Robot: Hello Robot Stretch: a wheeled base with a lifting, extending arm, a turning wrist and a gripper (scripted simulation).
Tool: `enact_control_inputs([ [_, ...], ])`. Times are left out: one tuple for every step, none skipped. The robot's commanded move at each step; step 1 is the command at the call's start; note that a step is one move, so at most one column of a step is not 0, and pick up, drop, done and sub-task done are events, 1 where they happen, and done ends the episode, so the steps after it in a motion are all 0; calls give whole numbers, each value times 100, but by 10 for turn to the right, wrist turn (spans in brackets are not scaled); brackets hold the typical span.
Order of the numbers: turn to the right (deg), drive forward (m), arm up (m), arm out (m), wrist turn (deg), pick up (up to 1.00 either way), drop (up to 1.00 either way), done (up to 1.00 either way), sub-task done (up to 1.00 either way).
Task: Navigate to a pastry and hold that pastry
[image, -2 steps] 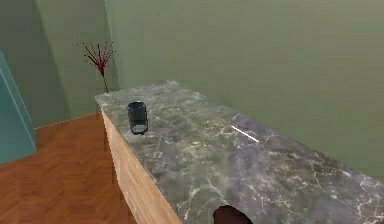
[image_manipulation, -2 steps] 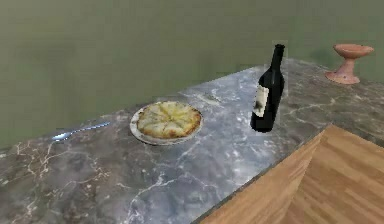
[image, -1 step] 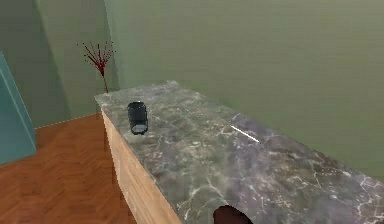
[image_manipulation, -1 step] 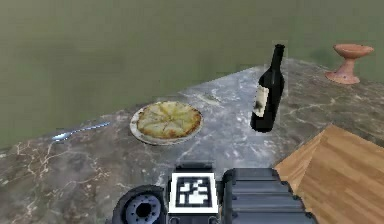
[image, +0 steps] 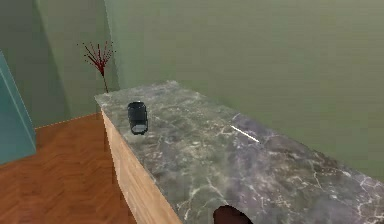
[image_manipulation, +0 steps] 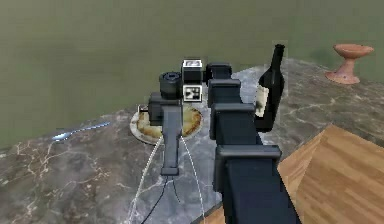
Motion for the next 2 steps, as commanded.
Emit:
enact_control_inputs([
  [0, 0, 0, 0, 450, 0, 0, 0, 0],
  [0, 0, 0, 0, 450, 0, 0, 0, 0],
])
